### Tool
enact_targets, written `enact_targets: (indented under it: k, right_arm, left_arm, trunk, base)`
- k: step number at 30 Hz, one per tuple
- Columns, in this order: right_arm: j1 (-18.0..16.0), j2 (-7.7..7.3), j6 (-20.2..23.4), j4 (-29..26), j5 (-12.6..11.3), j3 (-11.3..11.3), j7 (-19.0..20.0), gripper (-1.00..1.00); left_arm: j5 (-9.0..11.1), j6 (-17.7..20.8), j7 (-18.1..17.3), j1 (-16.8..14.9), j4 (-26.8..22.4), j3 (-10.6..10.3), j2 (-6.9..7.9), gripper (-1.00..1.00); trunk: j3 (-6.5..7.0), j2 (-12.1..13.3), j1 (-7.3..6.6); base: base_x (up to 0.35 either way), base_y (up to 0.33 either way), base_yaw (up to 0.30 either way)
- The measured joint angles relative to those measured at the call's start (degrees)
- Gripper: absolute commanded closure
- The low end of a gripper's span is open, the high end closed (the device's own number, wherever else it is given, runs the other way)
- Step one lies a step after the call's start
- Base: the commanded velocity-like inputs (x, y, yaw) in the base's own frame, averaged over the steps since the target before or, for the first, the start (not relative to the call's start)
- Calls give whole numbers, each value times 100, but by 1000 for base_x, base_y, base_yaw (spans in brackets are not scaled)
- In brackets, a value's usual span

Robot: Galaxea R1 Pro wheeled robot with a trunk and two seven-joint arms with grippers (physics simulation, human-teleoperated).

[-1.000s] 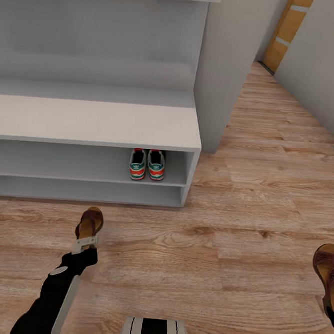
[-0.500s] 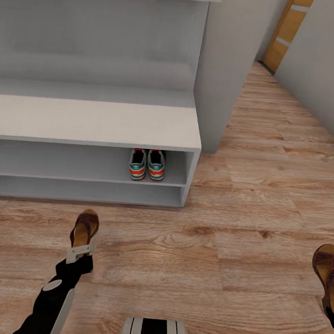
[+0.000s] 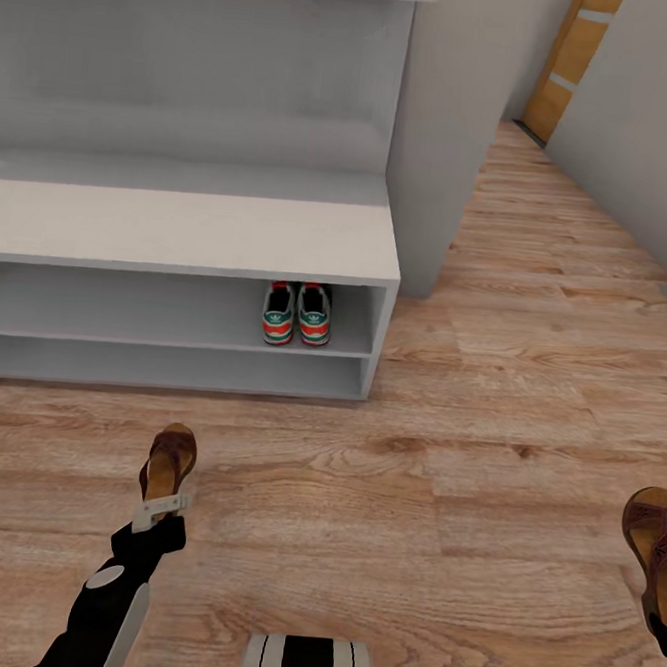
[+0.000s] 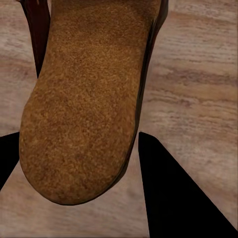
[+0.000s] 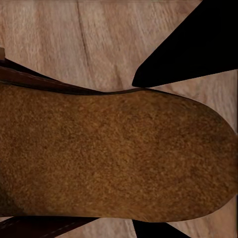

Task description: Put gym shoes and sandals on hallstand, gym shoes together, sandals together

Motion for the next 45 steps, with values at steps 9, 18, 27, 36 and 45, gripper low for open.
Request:
enact_targets:
  k: [9, 18, 27, 36, 45]
  right_arm:
    - [0, 5, -1, 0, 8, 12, -5, 100]
    - [-3, 9, -1, 3, 9, 16, -17, 100]
    - [0, 8, -1, 8, 9, 16, -18, 100]
    - [-1, 9, -2, 8, 9, 16, -18, 100]
    - [1, 9, -6, 9, 8, 18, -18, 100]
  left_arm:
    - [-42, 1186, 30, -313, -545, -26, -21, 100]
    - [-32, 2740, 42, -1220, -1051, -191, 5, 100]
    - [-54, 2925, 46, -1344, -1101, -249, 11, 100]
    - [-332, 3165, 47, -1814, -1100, -245, 20, 100]
    - [-543, 3449, 47, -2238, -1085, -226, 18, 100]
  trunk:
    - [0, 0, 0]
    - [0, 0, 0]
    - [0, 0, 0]
    - [0, 0, 0]
    - [0, 0, 0]
  base:
    - [-21, 0, 0]
    - [-1, 0, 0]
    - [0, 0, 0]
    - [0, 0, 0]
    - [0, 0, 0]
